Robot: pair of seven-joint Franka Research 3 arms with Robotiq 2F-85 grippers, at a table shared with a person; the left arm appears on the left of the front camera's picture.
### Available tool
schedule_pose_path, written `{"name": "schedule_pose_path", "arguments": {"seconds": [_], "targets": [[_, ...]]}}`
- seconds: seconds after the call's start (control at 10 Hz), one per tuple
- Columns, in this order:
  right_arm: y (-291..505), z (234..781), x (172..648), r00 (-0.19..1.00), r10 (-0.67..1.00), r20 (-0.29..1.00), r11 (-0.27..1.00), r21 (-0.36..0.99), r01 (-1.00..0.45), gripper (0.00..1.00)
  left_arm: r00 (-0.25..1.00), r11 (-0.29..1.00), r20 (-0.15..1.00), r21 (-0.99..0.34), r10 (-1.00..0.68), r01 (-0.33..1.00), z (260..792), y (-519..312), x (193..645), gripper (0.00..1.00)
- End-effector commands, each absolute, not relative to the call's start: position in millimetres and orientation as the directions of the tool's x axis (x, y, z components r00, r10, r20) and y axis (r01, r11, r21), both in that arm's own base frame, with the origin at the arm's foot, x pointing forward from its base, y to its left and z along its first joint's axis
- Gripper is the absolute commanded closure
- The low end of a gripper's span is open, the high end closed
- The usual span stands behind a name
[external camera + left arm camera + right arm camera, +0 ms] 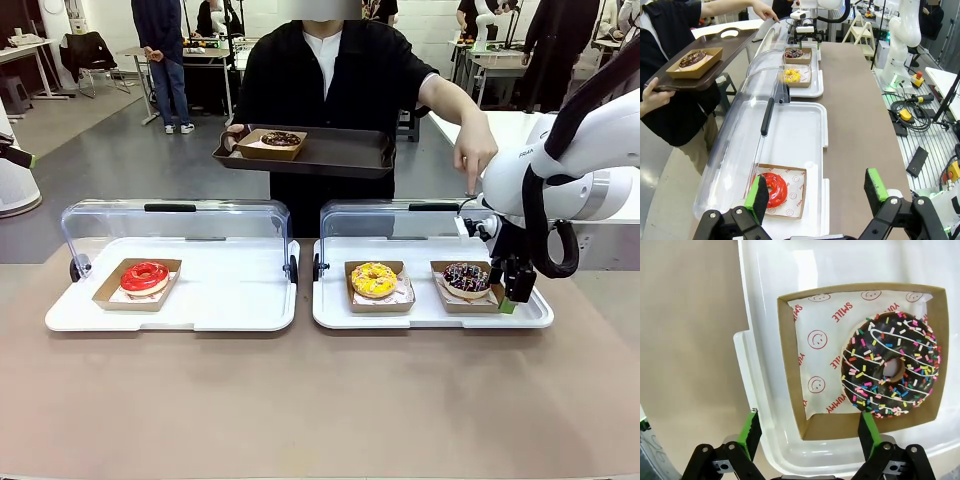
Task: Provide the desired donut to the person.
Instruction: Pick up and lift the Paper togo box containing the Donut pointed at by the person.
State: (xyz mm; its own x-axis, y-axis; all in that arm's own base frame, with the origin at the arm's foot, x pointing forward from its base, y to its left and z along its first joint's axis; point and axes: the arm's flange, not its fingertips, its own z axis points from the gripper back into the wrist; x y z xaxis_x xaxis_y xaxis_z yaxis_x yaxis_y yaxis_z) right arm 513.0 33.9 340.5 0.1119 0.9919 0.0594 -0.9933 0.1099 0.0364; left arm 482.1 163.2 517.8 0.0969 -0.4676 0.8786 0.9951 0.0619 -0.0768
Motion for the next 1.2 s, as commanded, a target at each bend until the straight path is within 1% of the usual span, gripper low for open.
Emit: {"name": "schedule_pose_path", "arguments": {"seconds": [0.0,0.9,1.0,1.1], "targets": [[28.7,335.3,514.2,0.092,0.991,0.094,0.087,0.055,-0.995,0.00,0.099,0.066,0.879,-0.077,-0.466,0.995,518.3,163.6,481.4,0.00],[24.1,330.0,506.6,0.073,0.992,0.102,0.067,0.067,-0.996,0.00,0.099,0.066,0.879,-0.077,-0.466,0.995,518.3,163.6,481.4,0.00],[24.3,330.0,506.3,0.070,0.992,0.102,0.063,0.062,-0.996,0.04,0.099,0.066,0.879,-0.077,-0.466,0.995,518.3,163.6,481.4,0.00],[24.8,330.0,506.4,0.067,0.992,0.102,0.061,0.061,-0.996,0.20,0.099,0.066,0.879,-0.077,-0.466,0.995,518.3,163.6,481.4,0.00]]}}
